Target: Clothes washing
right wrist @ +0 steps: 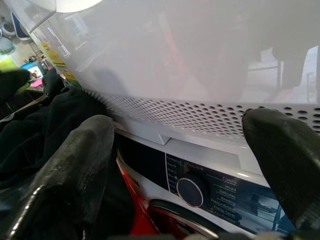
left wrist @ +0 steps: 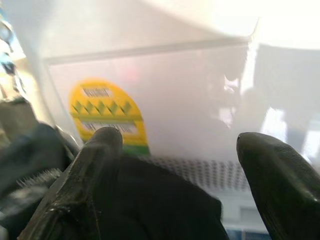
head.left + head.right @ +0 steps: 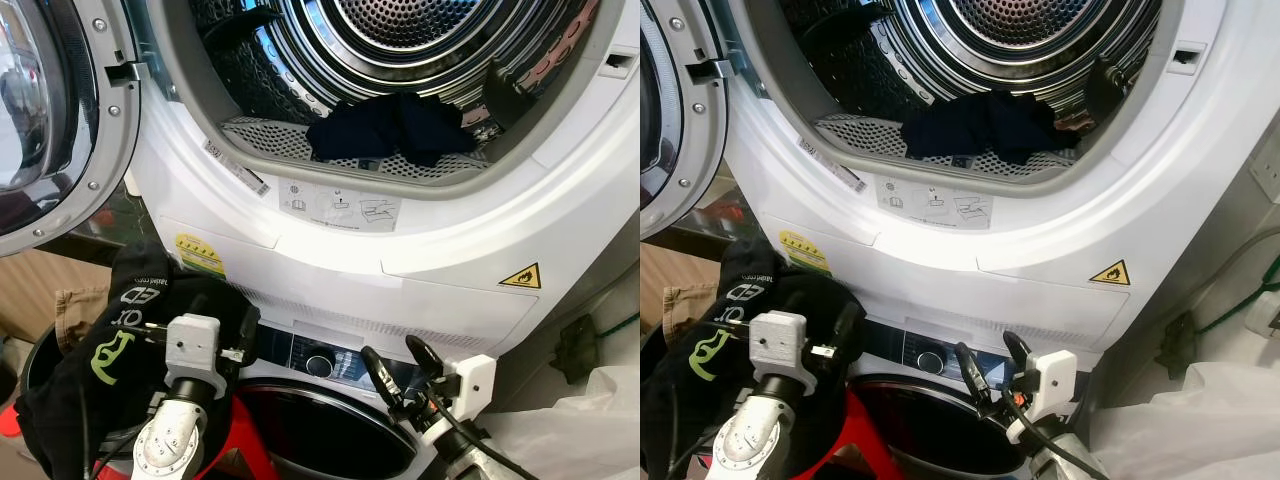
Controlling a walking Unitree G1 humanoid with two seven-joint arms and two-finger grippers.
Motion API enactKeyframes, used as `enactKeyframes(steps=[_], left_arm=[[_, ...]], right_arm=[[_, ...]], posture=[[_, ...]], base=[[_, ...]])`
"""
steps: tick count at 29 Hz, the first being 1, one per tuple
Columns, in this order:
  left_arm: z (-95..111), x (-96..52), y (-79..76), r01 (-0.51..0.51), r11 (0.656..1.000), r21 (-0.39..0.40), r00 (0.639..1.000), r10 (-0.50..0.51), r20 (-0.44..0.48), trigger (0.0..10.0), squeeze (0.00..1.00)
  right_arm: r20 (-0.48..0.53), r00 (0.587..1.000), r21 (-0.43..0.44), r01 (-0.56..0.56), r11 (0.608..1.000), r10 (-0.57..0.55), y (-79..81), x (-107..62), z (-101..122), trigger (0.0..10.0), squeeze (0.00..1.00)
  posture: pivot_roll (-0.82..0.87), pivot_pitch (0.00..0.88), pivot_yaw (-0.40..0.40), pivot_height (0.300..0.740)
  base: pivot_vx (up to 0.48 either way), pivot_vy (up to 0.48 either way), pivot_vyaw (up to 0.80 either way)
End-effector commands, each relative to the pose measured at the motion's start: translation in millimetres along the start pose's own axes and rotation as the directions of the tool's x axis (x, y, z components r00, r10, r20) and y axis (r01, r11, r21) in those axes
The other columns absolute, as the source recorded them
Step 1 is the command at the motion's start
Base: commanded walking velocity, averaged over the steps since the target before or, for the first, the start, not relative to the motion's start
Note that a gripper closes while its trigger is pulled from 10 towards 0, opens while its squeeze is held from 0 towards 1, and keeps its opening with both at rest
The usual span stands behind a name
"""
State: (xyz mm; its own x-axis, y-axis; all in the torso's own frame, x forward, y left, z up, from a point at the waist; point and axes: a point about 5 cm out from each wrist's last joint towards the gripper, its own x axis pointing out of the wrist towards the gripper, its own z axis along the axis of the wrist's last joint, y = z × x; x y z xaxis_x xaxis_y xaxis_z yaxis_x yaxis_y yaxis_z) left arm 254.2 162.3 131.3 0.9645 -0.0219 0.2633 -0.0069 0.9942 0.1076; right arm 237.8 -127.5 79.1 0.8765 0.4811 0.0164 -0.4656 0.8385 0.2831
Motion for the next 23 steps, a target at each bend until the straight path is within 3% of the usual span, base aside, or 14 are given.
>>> enactKeyframes(steps=[1,3,10,11,13,17,18,19,20,23], left_arm=[[3.5,-2.2,6.0,-0.046,0.998,0.037,0.999,0.046,-0.001,10.0,0.00],[6.4,-6.7,13.8,-0.107,0.993,0.053,0.994,0.107,0.001,10.0,0.00],[6.4,-6.7,13.8,-0.107,0.993,0.053,0.994,0.107,0.001,10.0,0.00],[-0.6,-10.5,43.2,-0.258,0.966,0.026,0.965,0.259,-0.047,10.0,0.00],[-10.1,-14.5,78.1,-0.407,0.913,-0.015,0.908,0.404,-0.109,10.0,0.00],[-17.4,-15.2,101.5,-0.475,0.879,-0.041,0.872,0.463,-0.161,10.0,0.00],[-18.8,-15.9,105.3,-0.495,0.868,-0.040,0.858,0.482,-0.177,10.0,0.07],[-18.8,-15.9,105.3,-0.495,0.868,-0.040,0.858,0.482,-0.177,10.0,0.07],[-19.0,-16.0,106.8,-0.498,0.867,-0.033,0.856,0.485,-0.176,10.0,1.00],[-19.9,-13.3,104.3,-0.449,0.893,-0.028,0.881,0.437,-0.181,10.0,1.00]], right_arm=[[-0.002,1.000,0.001,0.006,1.000,-0.006,-0.5,1.1,-2.8,10.0,0.00],[-0.003,1.000,0.010,0.016,1.000,-0.016,-1.3,1.9,-5.9,10.0,0.00],[-0.003,1.000,0.010,0.016,1.000,-0.016,-1.3,1.9,-5.9,10.0,0.00],[-0.021,0.999,0.022,0.026,0.999,-0.026,-2.0,2.4,-12.3,10.0,0.00],[-0.045,0.999,0.025,0.031,0.999,-0.030,-2.4,3.1,-18.9,10.0,0.00],[-0.055,0.998,0.021,0.034,0.999,-0.033,-4.1,4.5,-22.0,10.0,0.00],[-0.055,0.998,0.022,0.038,0.999,-0.037,-5.3,5.2,-22.6,10.0,0.00],[-0.055,0.998,0.022,0.038,0.999,-0.037,-5.3,5.2,-22.6,10.0,0.00],[-0.055,0.998,0.021,0.039,0.999,-0.038,-5.7,5.5,-22.8,10.0,0.00],[-0.054,0.998,0.018,0.038,0.999,-0.037,-6.4,6.7,-23.5,10.0,0.00]], posture=[[-0.03,0.073,0.032,0.740],[-0.02,0.077,0.035,0.740],[-0.02,0.077,0.035,0.740],[0.00,0.082,0.033,0.740],[0.00,0.083,0.032,0.740],[0.00,0.089,0.031,0.740],[0.00,0.092,0.031,0.740],[0.00,0.092,0.031,0.740],[0.00,0.093,0.031,0.740],[0.00,0.094,0.029,0.740]], base=[[0.000,0.000,0.00],[0.000,0.000,0.00],[0.000,0.000,0.00],[0.000,0.000,0.00],[0.000,0.000,0.00],[0.000,0.000,0.00],[0.000,0.000,0.00],[0.000,0.000,0.00],[0.000,0.000,0.00],[0.000,0.000,0.00]])
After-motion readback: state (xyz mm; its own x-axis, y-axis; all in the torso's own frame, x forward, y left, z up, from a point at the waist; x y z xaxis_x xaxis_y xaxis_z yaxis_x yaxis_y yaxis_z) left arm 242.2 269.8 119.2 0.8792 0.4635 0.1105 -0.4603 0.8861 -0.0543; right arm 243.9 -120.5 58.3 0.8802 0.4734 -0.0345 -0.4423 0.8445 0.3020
